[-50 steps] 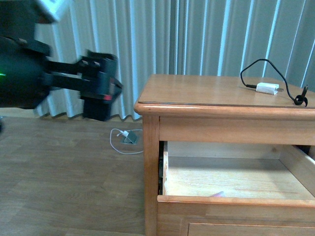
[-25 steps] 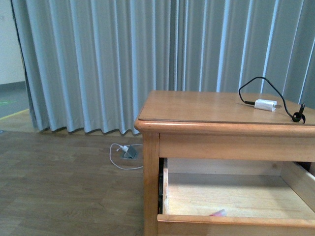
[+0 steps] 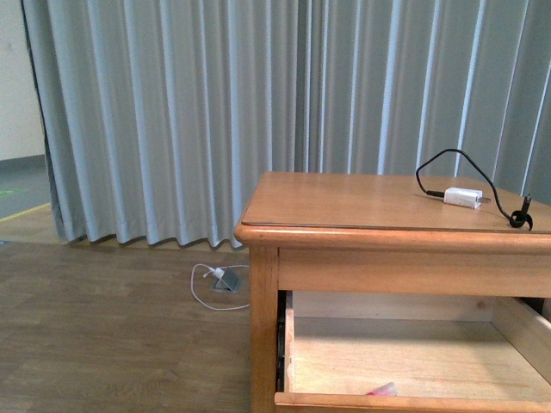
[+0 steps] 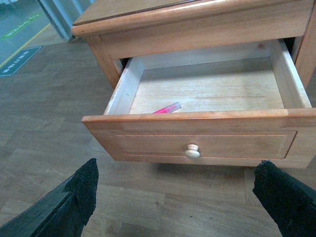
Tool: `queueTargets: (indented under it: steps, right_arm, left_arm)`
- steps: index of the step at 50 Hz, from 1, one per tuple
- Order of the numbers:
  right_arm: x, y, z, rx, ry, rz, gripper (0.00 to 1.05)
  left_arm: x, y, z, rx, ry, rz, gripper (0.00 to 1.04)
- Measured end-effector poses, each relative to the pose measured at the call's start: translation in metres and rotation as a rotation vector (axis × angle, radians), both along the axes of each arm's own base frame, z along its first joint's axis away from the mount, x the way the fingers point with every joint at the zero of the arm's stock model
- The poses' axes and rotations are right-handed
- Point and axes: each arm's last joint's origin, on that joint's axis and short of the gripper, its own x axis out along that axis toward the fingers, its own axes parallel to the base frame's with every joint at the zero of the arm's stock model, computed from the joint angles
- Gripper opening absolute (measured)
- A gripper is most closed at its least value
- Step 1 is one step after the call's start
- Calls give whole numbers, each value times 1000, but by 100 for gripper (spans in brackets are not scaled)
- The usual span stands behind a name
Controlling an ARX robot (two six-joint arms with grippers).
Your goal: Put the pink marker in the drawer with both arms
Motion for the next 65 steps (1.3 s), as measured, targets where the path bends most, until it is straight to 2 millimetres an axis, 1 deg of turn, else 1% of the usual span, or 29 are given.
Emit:
queueTargets:
  steps: [6, 9, 35, 39, 43, 57, 58, 63, 65]
  right_arm:
    - [0, 0, 0, 0, 0, 0, 96]
    - [0, 0, 0, 0, 0, 0, 96]
    - [0, 0, 0, 0, 0, 0, 96]
    - [0, 0, 0, 0, 0, 0, 96]
    - [0, 0, 0, 0, 0, 0, 96]
    - [0, 0, 0, 0, 0, 0, 96]
    - [0, 0, 0, 0, 0, 0, 96]
    - [0, 0, 0, 0, 0, 0, 96]
    - [0, 0, 0, -1, -1, -3, 96]
  left_arm:
    - [-4, 0, -5, 1, -10, 0, 12]
    - [-5, 0, -8, -1, -8, 0, 4]
    - [-15, 0, -26, 4, -22, 0, 4]
    - [-22, 0, -29, 5, -2, -1, 4]
    - [-27, 0, -27, 5, -26, 0, 4]
    - [-27, 0, -27, 4, -28, 0, 4]
    - [-27, 0, -27, 4, -28, 0, 6]
    - [-27, 0, -27, 4, -28, 0, 24]
    - [-27, 0, -27, 4, -28, 0, 33]
